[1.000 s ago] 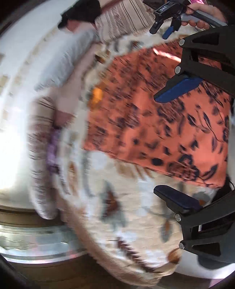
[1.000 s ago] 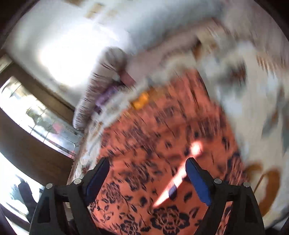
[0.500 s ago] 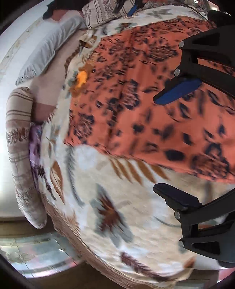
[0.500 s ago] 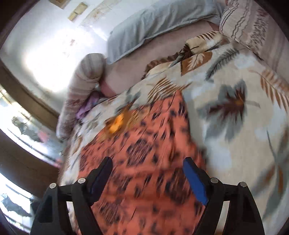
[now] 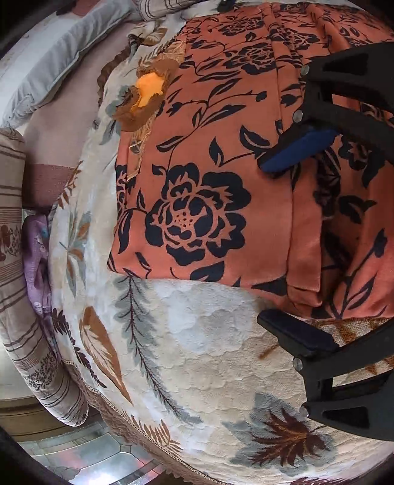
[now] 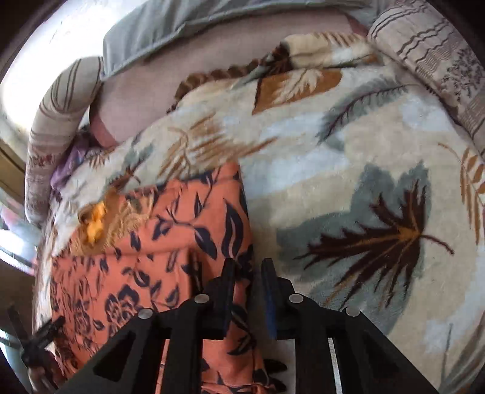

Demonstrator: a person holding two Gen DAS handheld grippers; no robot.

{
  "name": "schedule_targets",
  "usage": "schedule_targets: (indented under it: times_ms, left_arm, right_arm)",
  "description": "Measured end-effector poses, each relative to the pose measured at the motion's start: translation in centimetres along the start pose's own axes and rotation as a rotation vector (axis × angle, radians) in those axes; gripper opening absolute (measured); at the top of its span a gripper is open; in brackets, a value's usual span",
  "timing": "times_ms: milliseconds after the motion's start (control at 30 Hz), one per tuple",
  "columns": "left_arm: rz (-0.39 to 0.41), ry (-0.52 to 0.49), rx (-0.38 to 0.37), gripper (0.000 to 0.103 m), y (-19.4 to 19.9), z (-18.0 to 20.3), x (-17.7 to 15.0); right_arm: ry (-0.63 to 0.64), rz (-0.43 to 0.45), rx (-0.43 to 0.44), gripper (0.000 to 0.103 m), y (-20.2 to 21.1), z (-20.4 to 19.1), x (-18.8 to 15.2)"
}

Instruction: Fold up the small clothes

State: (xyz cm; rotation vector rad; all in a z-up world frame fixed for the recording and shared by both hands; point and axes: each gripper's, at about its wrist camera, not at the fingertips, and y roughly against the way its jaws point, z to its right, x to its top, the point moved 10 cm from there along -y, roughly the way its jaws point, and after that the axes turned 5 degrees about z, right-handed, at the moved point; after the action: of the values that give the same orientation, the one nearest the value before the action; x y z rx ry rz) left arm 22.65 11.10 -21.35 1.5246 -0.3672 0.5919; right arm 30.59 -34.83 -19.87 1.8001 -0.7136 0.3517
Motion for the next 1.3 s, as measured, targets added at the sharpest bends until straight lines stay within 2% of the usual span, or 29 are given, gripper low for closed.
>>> schedule_targets:
  times_ms: [33, 67, 100, 133, 167, 200, 233, 267, 300, 333, 400, 467, 533, 567, 600, 633, 700, 767, 833, 900, 1033, 1167, 1300]
  left_arm:
    - [0.0, -0.005, -0.001, 0.093, 0.0, 0.1, 0.0]
    - [0.002, -0.009, -0.002, 0.093, 0.0, 0.1, 0.0]
    - [0.002, -0.012, -0.004, 0.093, 0.0, 0.1, -0.1]
    - [0.004, -0.015, -0.005, 0.093, 0.0, 0.2, -0.1]
    - [0.004, -0.018, -0.007, 0.093, 0.0, 0.3, -0.1]
    - [0.001, -0.018, -0.011, 0.093, 0.0, 0.3, -0.1]
    - [-0.008, -0.013, -0.018, 0.093, 0.2, 0.3, 0.0]
    - [-0.01, -0.006, -0.03, 0.092, 0.4, 0.3, 0.3]
    - [0.012, -0.001, -0.044, 0.092, 0.9, 0.1, 1.3]
    - [0.053, 0.004, -0.054, 0.092, 1.8, -0.1, 2.4]
    - [0.129, 0.021, -0.053, 0.092, 2.8, -1.0, 5.3]
    - [0.116, 0.074, -0.079, 0.092, 1.3, -1.9, 7.6]
    - [0.022, 0.14, -0.105, 0.089, -2.5, -2.8, 8.2]
    - [-0.064, 0.164, -0.084, 0.073, -5.1, -3.6, 7.6]
    - [-0.058, 0.18, -0.08, 0.074, -5.8, -4.0, 7.5]
    - [-0.012, 0.164, -0.06, 0.074, -5.2, -4.0, 8.2]
    - [0.003, 0.097, 0.024, 0.073, -3.7, -3.7, 8.6]
    - [0.044, 0.102, 0.017, 0.073, -1.1, -3.6, 8.4]
    - [0.098, 0.083, -0.024, 0.073, 2.2, -3.1, 7.8]
    - [0.141, 0.042, -0.018, 0.073, 5.7, -2.9, 6.3]
    - [0.173, 0.001, -0.037, 0.075, 11.5, -2.4, 2.1]
    - [0.21, -0.001, -0.053, 0.082, 16.6, -2.1, -2.5]
    - [0.206, -0.027, -0.072, 0.085, 19.4, -1.2, -6.2]
  right_arm:
    - [-0.007, 0.061, -0.007, 0.03, 0.9, -0.1, 1.3]
    - [-0.03, 0.101, 0.009, 0.048, 1.3, -0.7, 2.3]
    - [-0.059, 0.122, 0.057, 0.071, 1.5, -1.8, 3.0]
    - [-0.076, 0.124, 0.163, 0.075, 1.2, -3.6, 3.7]
    - [-0.062, 0.11, 0.234, 0.074, 0.7, -5.0, 3.7]
    - [-0.04, 0.061, 0.233, 0.073, -0.8, -5.6, 3.2]
    - [-0.045, -0.012, 0.173, 0.072, -2.9, -4.8, 2.3]
    - [-0.1, -0.052, 0.128, 0.057, -4.7, -3.0, 1.5]
    - [-0.147, -0.002, 0.124, 0.052, -4.2, -2.1, 1.9]
    - [-0.172, 0.051, 0.129, 0.053, -2.8, -2.0, 2.5]
    - [-0.138, 0.131, 0.111, 0.067, 0.1, -2.5, 3.1]
    - [-0.096, 0.168, 0.159, 0.067, 3.2, -4.0, 2.5]
    - [-0.046, 0.167, 0.208, 0.068, 5.3, -5.6, 0.8]
    - [-0.028, 0.16, 0.214, 0.068, 6.2, -6.2, -0.3]
    - [-0.014, 0.142, 0.231, 0.068, 7.2, -6.6, -1.8]
    - [-0.005, 0.127, 0.24, 0.068, 7.7, -6.8, -3.0]
    - [0.013, 0.09, 0.239, 0.068, 8.0, -7.5, -5.4]
    - [0.046, 0.061, 0.209, 0.068, 8.8, -7.8, -7.5]
    - [0.063, 0.066, 0.132, 0.068, 9.1, -7.6, -8.7]
    - [0.079, 0.069, 0.048, 0.071, 9.9, -6.9, -9.4]
    - [0.133, 0.114, -0.081, 0.071, 12.9, -6.5, -10.0]
    - [0.187, 0.177, -0.139, 0.074, 16.5, -7.4, -10.4]
    - [0.237, 0.231, -0.186, 0.075, 20.1, -9.0, -11.0]
